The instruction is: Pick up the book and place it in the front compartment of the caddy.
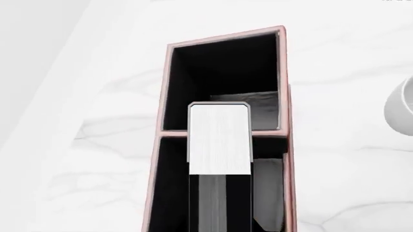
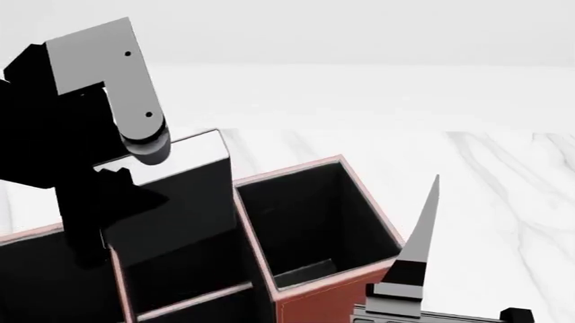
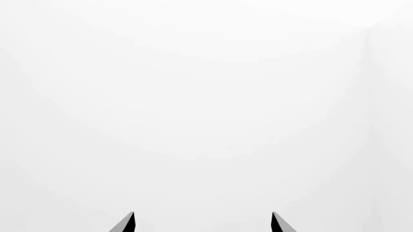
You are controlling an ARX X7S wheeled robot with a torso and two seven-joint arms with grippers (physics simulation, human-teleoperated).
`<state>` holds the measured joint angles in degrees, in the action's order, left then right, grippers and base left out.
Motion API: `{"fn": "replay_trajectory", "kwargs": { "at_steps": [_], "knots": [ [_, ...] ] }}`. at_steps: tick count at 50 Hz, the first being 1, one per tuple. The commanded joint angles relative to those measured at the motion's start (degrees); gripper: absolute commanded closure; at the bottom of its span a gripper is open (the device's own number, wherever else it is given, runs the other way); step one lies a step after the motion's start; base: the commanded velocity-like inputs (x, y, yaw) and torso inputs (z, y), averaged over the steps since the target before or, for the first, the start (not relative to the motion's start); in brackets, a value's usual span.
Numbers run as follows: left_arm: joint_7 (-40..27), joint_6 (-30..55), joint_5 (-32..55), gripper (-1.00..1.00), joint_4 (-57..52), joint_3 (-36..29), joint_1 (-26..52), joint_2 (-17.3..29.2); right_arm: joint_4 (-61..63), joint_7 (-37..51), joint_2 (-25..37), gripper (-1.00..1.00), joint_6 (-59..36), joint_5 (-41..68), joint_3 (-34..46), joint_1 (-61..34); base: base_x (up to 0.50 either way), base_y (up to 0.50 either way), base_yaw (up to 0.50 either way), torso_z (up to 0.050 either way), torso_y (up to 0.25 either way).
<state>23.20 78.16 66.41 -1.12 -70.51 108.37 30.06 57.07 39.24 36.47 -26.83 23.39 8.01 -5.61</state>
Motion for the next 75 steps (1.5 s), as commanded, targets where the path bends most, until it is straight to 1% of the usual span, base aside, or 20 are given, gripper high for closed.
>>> {"fn": "replay_trajectory", "kwargs": {
  "at_steps": [1, 19, 20, 31, 56, 58, 67, 75],
  "knots": [
    [-1.7, -4.0, -3.9, 1.00, 2.4, -0.5, -3.1, 0.3, 0.1, 0.4, 0.4, -1.00, 0.0, 0.4, 0.0, -0.2, 0.00, 0.00, 0.00, 0.000, 0.010],
    [-1.4, -7.5, -6.5, 1.00, 4.1, -3.1, -7.2, 0.1, -0.6, 0.7, 0.8, -1.00, 0.7, 0.7, 0.3, -0.1, 0.00, 0.00, 0.00, 0.000, 0.001],
    [-0.8, -8.8, -7.6, 1.00, 4.6, -3.8, -7.7, 0.0, -0.8, 0.7, 0.8, -1.00, 0.9, 0.7, 0.3, -0.1, 0.00, 0.00, 0.00, 0.000, 0.000],
    [0.0, -11.9, -10.5, 1.00, 6.3, -6.3, -10.3, -0.1, -1.3, 0.7, 1.0, -1.00, 1.5, 0.7, 0.2, 0.1, 0.00, 0.00, 0.00, 0.001, 0.001],
    [0.1, -19.5, -14.5, 1.00, 8.8, -8.0, -15.8, -0.1, -1.6, 1.3, 1.6, -1.00, 2.0, 1.0, 0.2, 0.3, 0.00, 0.00, 0.00, 0.000, 0.002],
    [-0.3, -20.1, -13.8, 1.00, 9.0, -7.0, -16.3, 0.0, -1.7, 1.3, 1.4, -1.00, 1.9, 0.8, 0.7, 0.0, 0.00, 0.00, 0.00, 0.005, 0.000],
    [-0.1, -22.4, -14.8, 1.00, 10.0, -7.5, -18.2, 0.0, -1.8, 1.5, 1.6, -1.00, 1.8, 0.8, 1.0, 0.0, 0.00, 0.00, 0.00, 0.000, 0.001],
    [1.1, -24.6, -16.9, 1.00, 11.5, -9.1, -19.3, -0.5, -2.6, 1.3, 1.5, -1.00, 2.4, 0.3, 1.5, 0.1, 0.00, 0.00, 0.00, 0.000, 0.001]
  ]
}}
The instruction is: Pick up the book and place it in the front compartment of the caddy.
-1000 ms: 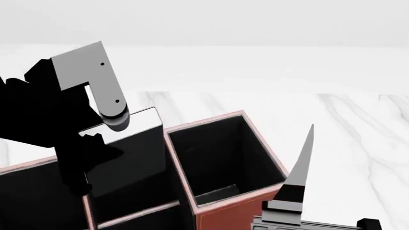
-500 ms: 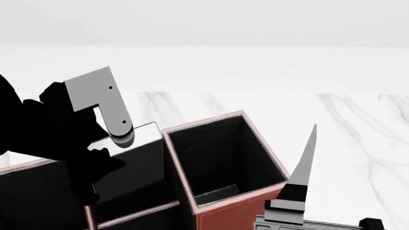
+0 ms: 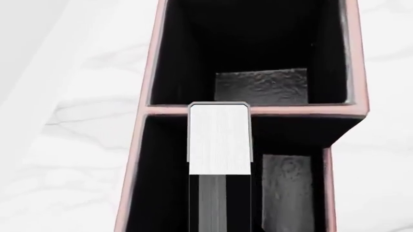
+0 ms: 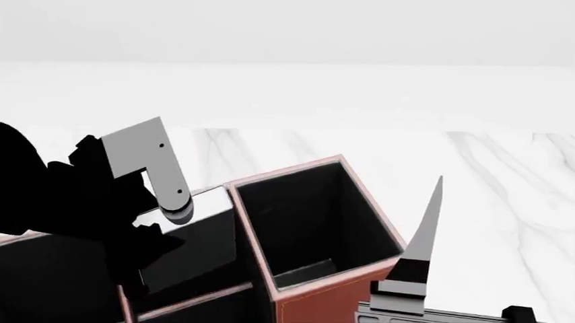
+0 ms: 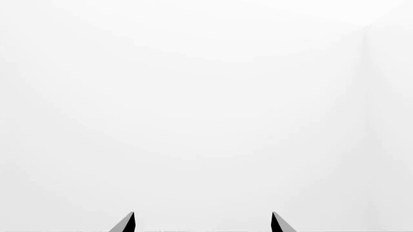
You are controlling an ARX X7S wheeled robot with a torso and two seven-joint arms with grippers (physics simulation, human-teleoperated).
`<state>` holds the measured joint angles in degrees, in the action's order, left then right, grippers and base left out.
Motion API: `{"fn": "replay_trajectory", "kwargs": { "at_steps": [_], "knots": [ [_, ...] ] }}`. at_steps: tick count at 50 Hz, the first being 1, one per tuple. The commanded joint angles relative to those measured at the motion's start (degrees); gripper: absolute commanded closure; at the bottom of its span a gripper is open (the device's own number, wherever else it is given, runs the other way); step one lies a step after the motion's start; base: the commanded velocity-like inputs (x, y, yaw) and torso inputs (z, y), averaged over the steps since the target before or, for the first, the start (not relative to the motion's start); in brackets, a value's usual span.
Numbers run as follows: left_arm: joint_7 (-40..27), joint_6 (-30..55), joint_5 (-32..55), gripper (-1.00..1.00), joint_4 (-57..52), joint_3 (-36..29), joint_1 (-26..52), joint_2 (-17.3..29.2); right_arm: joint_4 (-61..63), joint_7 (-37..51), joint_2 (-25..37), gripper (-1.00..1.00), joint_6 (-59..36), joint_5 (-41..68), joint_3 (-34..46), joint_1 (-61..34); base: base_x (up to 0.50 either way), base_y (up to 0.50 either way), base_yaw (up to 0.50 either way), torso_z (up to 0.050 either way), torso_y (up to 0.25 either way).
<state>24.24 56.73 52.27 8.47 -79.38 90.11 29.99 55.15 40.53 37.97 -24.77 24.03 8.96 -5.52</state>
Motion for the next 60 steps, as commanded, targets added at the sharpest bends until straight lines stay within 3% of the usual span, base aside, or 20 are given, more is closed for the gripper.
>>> {"fn": "replay_trajectory", "kwargs": {
  "at_steps": [1, 16, 60],
  "knots": [
    [0.1, -3.5, -2.9, 1.00, 2.2, -0.3, -1.3, -0.6, -0.9, 0.0, 0.0, -1.00, 0.5, -0.4, 0.6, 0.1, 0.00, 0.00, 0.00, 0.000, 0.000],
    [1.0, -9.4, -7.0, 1.00, 6.7, -1.5, -3.1, -1.7, -1.3, 0.1, 0.1, -1.00, 0.7, -0.3, 0.8, 0.0, 0.00, 0.00, 0.00, 0.001, 0.001],
    [2.8, -16.8, -11.1, 1.00, 14.9, -3.4, -8.2, -4.1, -2.2, 0.2, 0.3, -1.00, 1.9, 0.4, 0.8, 0.2, 0.00, 0.00, 0.00, 0.000, 0.001]
  ]
}}
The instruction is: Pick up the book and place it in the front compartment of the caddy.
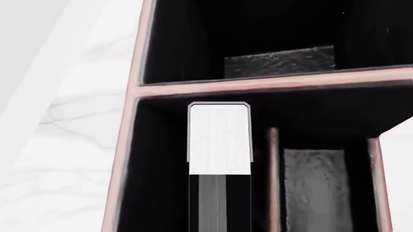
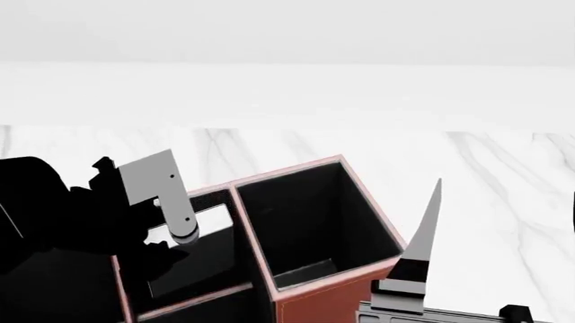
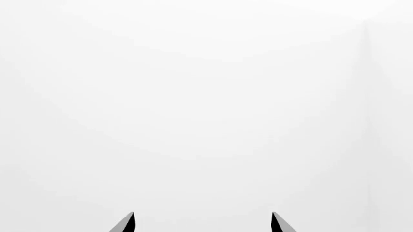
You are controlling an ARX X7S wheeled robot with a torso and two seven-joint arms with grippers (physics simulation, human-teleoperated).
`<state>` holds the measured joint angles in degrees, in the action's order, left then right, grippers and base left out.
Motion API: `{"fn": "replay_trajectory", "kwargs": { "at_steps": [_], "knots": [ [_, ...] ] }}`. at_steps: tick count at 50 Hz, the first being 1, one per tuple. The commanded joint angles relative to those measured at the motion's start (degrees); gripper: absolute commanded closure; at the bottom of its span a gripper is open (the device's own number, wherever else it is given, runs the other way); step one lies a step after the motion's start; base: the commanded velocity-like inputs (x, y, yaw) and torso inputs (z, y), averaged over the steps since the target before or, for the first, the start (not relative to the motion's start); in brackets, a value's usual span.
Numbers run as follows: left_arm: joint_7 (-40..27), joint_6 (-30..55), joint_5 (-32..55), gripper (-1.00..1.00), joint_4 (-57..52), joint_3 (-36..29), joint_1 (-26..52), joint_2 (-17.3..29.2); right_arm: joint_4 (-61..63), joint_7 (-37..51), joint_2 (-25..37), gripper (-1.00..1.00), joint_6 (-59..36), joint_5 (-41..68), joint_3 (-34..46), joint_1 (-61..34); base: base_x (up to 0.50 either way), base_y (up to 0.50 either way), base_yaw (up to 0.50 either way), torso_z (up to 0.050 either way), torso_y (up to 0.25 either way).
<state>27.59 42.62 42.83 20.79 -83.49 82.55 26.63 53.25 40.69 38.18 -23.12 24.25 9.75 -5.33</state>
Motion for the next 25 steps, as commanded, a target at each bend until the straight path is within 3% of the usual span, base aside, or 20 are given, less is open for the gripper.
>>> {"fn": "replay_trajectory", "kwargs": {
  "at_steps": [1, 25],
  "knots": [
    [-0.3, -3.1, -1.9, 1.00, 3.1, 0.6, -0.8, -0.9, -0.3, 0.0, 0.1, -1.00, 0.3, 0.2, 0.0, 0.1, 0.00, 0.00, 0.00, 0.000, 0.010],
    [1.1, -8.7, -4.9, 1.00, 10.7, -0.5, -3.8, -4.1, -0.9, 0.1, 0.1, -1.00, 0.6, -0.2, 0.7, -0.1, 0.00, 0.00, 0.00, 0.000, 0.001]
  ]
}}
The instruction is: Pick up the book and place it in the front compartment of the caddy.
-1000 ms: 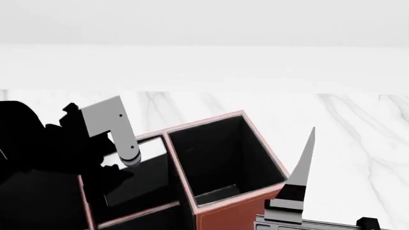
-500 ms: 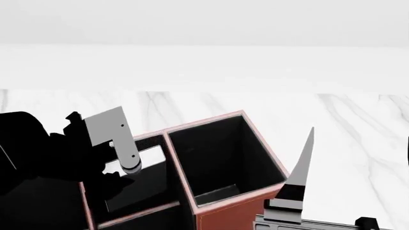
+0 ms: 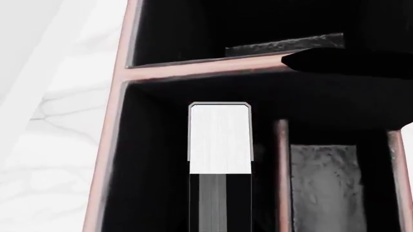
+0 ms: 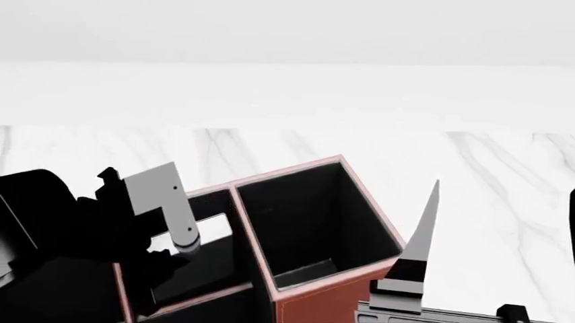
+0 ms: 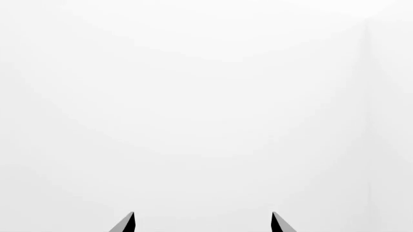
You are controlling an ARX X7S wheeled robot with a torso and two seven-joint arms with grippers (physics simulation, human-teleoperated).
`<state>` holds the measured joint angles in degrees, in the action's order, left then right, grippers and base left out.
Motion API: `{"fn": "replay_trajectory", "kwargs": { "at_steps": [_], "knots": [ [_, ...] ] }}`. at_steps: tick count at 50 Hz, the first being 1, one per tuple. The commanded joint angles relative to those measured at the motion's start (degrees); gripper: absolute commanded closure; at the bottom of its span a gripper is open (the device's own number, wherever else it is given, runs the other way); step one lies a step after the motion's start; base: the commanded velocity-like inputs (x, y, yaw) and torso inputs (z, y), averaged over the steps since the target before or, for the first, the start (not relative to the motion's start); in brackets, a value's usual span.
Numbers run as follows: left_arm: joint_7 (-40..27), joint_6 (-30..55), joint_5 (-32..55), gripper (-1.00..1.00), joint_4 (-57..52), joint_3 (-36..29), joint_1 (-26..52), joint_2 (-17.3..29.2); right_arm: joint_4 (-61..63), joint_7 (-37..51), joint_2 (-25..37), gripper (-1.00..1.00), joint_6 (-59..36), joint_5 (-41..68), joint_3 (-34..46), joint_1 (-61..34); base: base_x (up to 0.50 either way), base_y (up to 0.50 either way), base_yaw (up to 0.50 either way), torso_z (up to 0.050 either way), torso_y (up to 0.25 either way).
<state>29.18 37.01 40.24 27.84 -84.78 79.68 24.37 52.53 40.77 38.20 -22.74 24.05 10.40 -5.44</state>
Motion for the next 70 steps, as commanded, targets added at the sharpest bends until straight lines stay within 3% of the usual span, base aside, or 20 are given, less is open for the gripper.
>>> {"fn": "replay_trajectory", "kwargs": {
  "at_steps": [1, 37, 70],
  "knots": [
    [-0.5, -3.7, -2.5, 1.00, 4.3, 0.8, -1.2, -2.0, -0.1, 0.1, 0.1, -1.00, 0.1, 0.1, 0.0, 0.0, 0.00, 0.00, 0.00, 0.000, 0.000],
    [1.9, -15.2, -8.5, 1.00, 17.0, -1.7, -6.1, -6.4, -1.7, -0.1, -0.1, -1.00, 1.4, 0.0, 0.8, 0.3, 0.00, 0.00, -0.01, 0.000, 0.000],
    [2.1, -17.2, -9.1, 1.00, 21.0, -1.4, -7.6, -8.1, -2.6, -0.2, -0.2, -1.00, 1.9, -0.5, 1.9, 0.0, 0.00, 0.00, -0.01, 0.000, 0.000]
  ]
}}
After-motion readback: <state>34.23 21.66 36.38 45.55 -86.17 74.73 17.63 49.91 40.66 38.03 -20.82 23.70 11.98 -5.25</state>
